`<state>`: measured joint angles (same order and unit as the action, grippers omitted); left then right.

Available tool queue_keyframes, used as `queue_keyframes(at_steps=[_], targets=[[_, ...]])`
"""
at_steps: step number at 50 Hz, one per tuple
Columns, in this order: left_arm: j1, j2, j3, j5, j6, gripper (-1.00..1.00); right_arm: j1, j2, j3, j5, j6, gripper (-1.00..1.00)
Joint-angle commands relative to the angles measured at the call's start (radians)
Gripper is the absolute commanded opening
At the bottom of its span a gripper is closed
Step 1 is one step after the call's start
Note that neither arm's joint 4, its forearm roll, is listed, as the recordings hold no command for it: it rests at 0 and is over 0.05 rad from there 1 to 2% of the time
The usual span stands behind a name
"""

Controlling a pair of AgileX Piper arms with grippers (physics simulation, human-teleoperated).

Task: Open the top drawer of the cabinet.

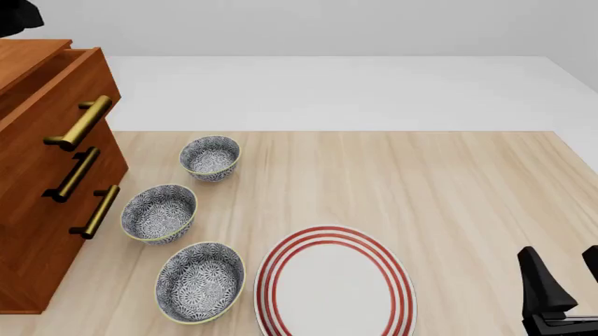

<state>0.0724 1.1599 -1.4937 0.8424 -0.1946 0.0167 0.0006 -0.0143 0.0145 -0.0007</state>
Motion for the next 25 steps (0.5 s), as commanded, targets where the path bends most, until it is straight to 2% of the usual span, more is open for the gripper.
queue_keyframes(at_steps=[1,25], targets=[[0.016,0.025,-0.011,-0.004,-0.008,1.0,0.0,0.0,0.0,0.0,0.0,1.0],[0.054,0.053,-0.001,-0.025,0.01,1.0,0.0,0.0,0.0,0.0,0.0,1.0]])
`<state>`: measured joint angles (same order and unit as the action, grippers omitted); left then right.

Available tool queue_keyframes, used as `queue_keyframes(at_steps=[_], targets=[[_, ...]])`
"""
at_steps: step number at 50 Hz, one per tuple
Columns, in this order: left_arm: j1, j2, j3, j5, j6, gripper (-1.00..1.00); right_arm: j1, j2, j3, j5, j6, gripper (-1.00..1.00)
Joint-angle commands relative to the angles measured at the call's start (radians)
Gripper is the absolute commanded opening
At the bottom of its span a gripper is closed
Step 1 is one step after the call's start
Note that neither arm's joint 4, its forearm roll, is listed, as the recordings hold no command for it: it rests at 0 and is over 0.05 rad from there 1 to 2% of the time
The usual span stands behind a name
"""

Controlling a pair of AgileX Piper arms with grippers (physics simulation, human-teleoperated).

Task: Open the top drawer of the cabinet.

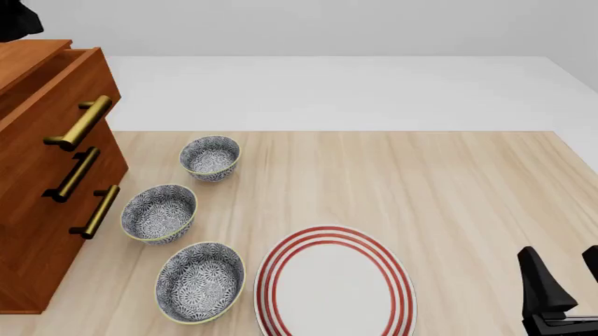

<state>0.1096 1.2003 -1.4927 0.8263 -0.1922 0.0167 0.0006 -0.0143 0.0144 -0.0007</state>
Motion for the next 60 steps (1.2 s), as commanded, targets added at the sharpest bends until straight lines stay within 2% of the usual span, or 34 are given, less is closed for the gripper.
queue_keyframes(at_steps=[1,22,60], targets=[[0.017,0.014,-0.003,-0.009,0.007,1.0,0.0,0.0,0.0,0.0,0.0,1.0],[0.031,0.039,0.029,-0.048,0.027,1.0,0.0,0.0,0.0,0.0,0.0,1.0],[0.04,0.075,0.098,-0.115,0.023,1.0,0.0,0.0,0.0,0.0,0.0,1.0]])
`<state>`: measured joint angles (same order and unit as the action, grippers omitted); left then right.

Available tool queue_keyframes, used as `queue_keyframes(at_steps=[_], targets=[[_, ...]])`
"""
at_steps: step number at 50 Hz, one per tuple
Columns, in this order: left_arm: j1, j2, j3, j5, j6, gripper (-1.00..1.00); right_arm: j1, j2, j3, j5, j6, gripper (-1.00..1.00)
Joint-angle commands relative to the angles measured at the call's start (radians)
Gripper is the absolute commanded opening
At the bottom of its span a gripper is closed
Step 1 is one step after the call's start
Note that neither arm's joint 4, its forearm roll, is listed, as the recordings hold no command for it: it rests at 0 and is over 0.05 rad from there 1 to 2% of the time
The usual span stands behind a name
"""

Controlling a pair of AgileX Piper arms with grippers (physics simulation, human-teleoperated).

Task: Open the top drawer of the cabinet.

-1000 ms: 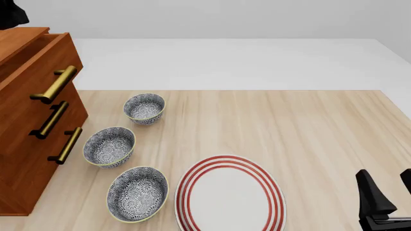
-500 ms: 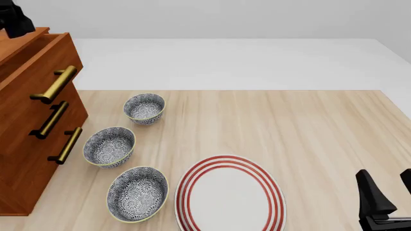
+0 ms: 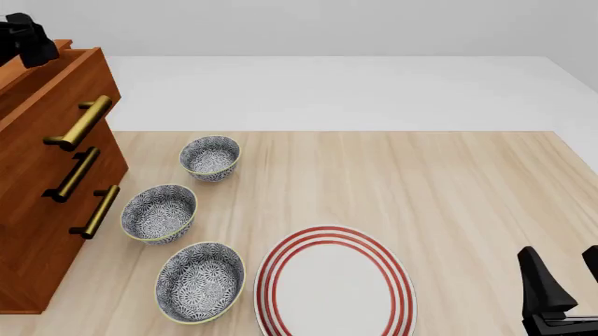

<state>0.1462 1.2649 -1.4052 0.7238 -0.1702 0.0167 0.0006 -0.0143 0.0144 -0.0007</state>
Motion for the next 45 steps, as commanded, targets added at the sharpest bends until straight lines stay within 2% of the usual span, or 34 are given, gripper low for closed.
queue_keyframes(at_steps=[1,21,45], targets=[[0.001,0.012,0.012,-0.013,0.001,1.0,0.0,0.0,0.0,0.0,0.0,1.0],[0.001,0.018,0.055,-0.037,0.011,1.0,0.0,0.0,0.0,0.0,0.0,1.0],[0.014,0.043,0.06,-0.051,0.014,1.0,0.0,0.0,0.0,0.0,0.0,1.0]])
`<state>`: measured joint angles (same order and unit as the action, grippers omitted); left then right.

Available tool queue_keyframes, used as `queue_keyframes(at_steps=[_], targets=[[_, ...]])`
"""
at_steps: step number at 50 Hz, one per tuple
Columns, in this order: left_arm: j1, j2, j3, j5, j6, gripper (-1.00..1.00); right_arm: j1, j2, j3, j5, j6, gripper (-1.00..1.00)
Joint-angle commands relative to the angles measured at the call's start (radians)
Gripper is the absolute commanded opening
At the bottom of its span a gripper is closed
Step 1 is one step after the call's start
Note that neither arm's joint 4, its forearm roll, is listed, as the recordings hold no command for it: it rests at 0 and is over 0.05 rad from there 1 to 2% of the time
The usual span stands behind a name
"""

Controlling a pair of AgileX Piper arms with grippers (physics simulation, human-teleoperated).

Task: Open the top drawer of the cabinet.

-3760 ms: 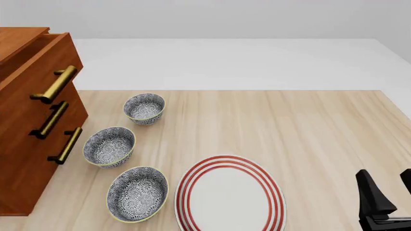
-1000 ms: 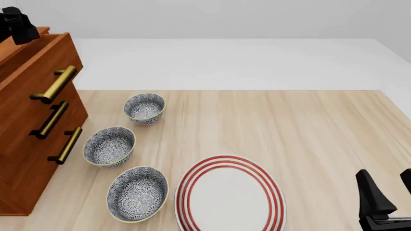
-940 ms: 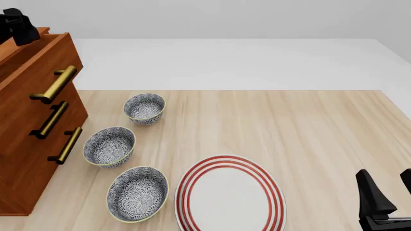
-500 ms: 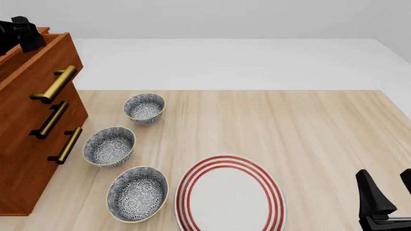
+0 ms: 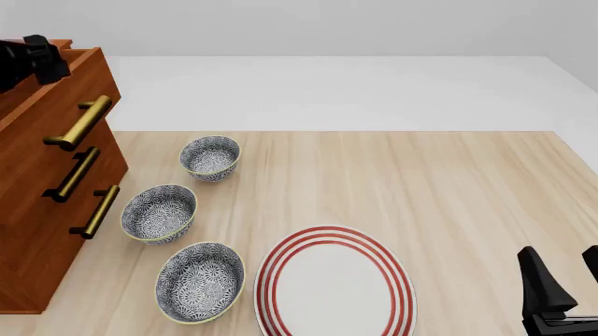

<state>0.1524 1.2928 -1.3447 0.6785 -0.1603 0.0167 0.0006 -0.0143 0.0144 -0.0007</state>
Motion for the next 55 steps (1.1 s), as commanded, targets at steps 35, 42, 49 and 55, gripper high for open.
queue_keyframes(at_steps=[35,42,49,55], targets=[[0.004,0.036,0.023,-0.019,0.014,1.0,0.0,0.0,0.0,0.0,0.0,1.0],[0.004,0.038,0.029,-0.023,0.017,1.0,0.0,0.0,0.0,0.001,0.0,1.0],[0.004,0.041,0.03,-0.026,0.019,1.0,0.0,0.0,0.0,0.0,0.0,1.0],[0.007,0.051,0.039,-0.034,0.017,1.0,0.0,0.0,0.0,0.0,0.0,1.0]])
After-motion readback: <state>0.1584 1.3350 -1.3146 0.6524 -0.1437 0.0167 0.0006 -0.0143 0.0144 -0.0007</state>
